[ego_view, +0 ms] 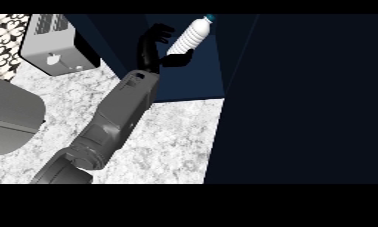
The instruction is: Pick up the bottled water, place it into the cabinet and close the cabinet
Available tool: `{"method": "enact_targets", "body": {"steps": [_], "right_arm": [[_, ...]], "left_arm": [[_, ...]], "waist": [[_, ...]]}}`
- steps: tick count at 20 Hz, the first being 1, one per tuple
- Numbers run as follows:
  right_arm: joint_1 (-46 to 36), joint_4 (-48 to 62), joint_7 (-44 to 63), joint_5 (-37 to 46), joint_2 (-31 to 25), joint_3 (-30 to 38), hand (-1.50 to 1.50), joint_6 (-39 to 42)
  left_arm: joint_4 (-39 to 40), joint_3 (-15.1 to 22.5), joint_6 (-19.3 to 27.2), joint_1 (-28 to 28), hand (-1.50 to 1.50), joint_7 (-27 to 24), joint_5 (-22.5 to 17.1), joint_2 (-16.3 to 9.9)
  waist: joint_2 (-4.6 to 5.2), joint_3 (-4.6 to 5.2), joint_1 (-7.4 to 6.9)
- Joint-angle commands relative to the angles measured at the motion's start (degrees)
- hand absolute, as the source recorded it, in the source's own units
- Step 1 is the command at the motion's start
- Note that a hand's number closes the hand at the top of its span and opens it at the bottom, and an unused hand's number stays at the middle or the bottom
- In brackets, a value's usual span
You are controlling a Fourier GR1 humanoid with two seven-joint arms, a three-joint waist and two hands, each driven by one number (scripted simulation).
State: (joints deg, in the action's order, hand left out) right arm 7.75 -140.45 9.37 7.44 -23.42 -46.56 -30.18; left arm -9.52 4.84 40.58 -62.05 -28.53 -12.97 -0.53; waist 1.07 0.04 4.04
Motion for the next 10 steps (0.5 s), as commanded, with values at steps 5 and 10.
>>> {"method": "enact_targets", "body": {"steps": [5, 10], "right_arm": [[-0.03, -2.59, 0.43, 0.21, -0.13, -0.37, -1.50, 0.69], [0.36, -3.96, 1.60, 1.03, -0.86, -0.98, -1.50, 0.48]], "left_arm": [[6.42, 1.99, 2.99, -2.55, -1.50, 2.61, 3.60, -1.42], [5.51, 1.00, 6.85, 0.39, -1.50, -1.25, 3.22, -0.04]], "waist": [[0.32, 0.02, 0.03], [0.34, 0.10, 0.20]]}}
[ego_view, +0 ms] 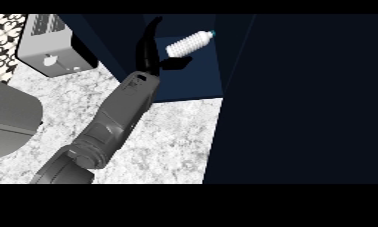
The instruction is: Pick up the bottled water, place it into the cabinet and close the cabinet
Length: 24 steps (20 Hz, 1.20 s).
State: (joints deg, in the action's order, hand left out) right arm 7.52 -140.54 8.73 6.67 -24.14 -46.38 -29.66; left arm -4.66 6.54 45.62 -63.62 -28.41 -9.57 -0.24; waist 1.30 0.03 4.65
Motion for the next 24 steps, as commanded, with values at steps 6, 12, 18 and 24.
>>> {"method": "enact_targets", "body": {"steps": [6, 12, 18, 24], "right_arm": [[-0.30, -3.04, 1.59, 0.72, -0.24, -0.83, -1.50, 0.97], [2.23, -4.45, 0.99, 1.02, -1.38, -1.97, -1.50, 0.16], [1.92, -4.15, 0.72, 0.46, -1.54, -0.72, -1.50, -0.02], [0.10, -6.01, 5.15, 0.97, -1.07, 0.62, -1.50, -1.16]], "left_arm": [[-0.06, -1.45, 0.27, 0.67, -1.50, -1.32, -0.51, 0.23], [-6.77, -4.20, -12.67, 3.67, 1.50, -9.99, -3.50, 0.23], [-9.20, -7.43, -23.07, 3.45, 1.50, -14.87, -7.39, 0.23], [-13.44, -3.89, -34.02, 7.63, 1.50, -15.76, -11.38, 0.24]], "waist": [[0.16, 0.09, -0.15], [-0.45, 0.13, -0.84], [-0.46, 0.07, -1.14], [-1.31, 0.08, -2.81]]}}
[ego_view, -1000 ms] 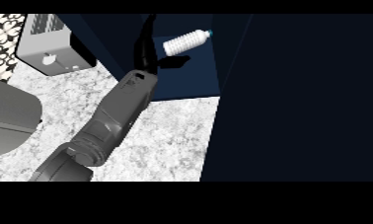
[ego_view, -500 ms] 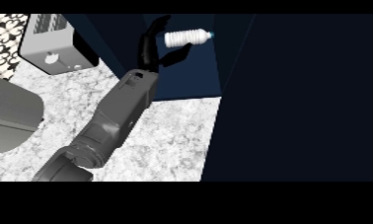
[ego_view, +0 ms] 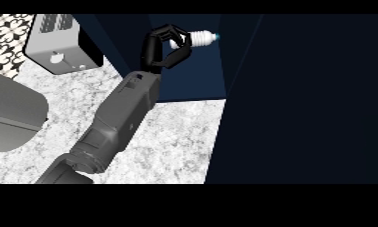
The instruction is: Pick up the bottled water, place it into the cabinet and close the cabinet
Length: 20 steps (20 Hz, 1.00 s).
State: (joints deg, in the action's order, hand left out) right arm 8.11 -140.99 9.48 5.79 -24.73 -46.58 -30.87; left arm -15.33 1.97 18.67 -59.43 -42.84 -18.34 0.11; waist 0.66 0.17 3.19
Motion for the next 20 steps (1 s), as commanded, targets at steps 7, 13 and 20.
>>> {"method": "enact_targets", "body": {"steps": [7, 13, 20], "right_arm": [[0.58, -5.01, 3.00, 2.29, -2.04, 2.51, -1.50, -1.21], [0.60, -7.44, 5.22, 2.39, -4.26, 3.55, -1.50, -1.44], [1.08, -6.83, 4.13, 2.35, -6.58, 1.16, -1.50, -1.00]], "left_arm": [[-12.31, 6.65, -15.13, 7.31, 1.50, 6.52, -8.23, -0.10], [-26.59, 9.83, -16.85, 20.51, 1.50, 7.54, -9.69, -1.36], [-45.47, 13.32, -15.44, 33.81, 1.50, 14.33, -12.10, -4.43]], "waist": [[-1.25, -0.13, -2.97], [-1.88, -0.13, -5.25], [-2.01, -0.17, -5.68]]}}
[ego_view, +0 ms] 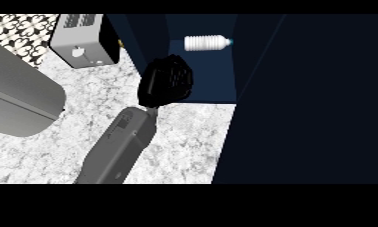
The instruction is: Pick up the bottled water, place it into the cabinet and close the cabinet
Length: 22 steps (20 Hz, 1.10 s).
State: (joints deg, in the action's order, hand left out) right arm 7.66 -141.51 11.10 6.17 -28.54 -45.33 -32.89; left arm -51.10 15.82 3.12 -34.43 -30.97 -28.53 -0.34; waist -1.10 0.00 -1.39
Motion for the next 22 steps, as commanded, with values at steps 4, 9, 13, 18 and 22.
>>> {"method": "enact_targets", "body": {"steps": [4, 9, 13, 18, 22], "right_arm": [[-0.26, -7.02, 5.59, 2.76, -3.60, -1.59, 1.50, 1.69], [-5.04, -3.98, 5.96, -1.47, -2.98, -7.12, 1.50, 7.37], [-8.09, -6.79, 9.48, -1.21, -1.83, -9.97, 1.50, 9.11], [-15.06, -1.47, 14.25, -0.37, 5.15, -11.13, 1.50, 9.37], [-21.31, -1.78, 20.86, 0.17, 10.27, -7.30, 1.50, 7.68]], "left_arm": [[-22.88, 3.66, 1.11, 20.34, 1.50, 4.08, -1.40, -5.13], [-36.14, 6.41, 0.28, 32.56, 1.50, 5.07, -1.69, -9.40], [-46.73, 5.68, 2.28, 39.04, 1.50, 7.33, -1.81, -13.48], [-54.10, 3.75, 0.66, 48.55, 1.50, 5.58, -2.23, -18.33], [-62.29, 1.27, -0.05, 52.96, 1.50, 7.93, -5.33, -21.33]], "waist": [[-0.31, 0.10, -1.51], [0.08, 0.08, -2.36], [0.17, 0.08, -1.29], [0.56, 0.17, -0.90], [0.58, 0.19, -0.54]]}}
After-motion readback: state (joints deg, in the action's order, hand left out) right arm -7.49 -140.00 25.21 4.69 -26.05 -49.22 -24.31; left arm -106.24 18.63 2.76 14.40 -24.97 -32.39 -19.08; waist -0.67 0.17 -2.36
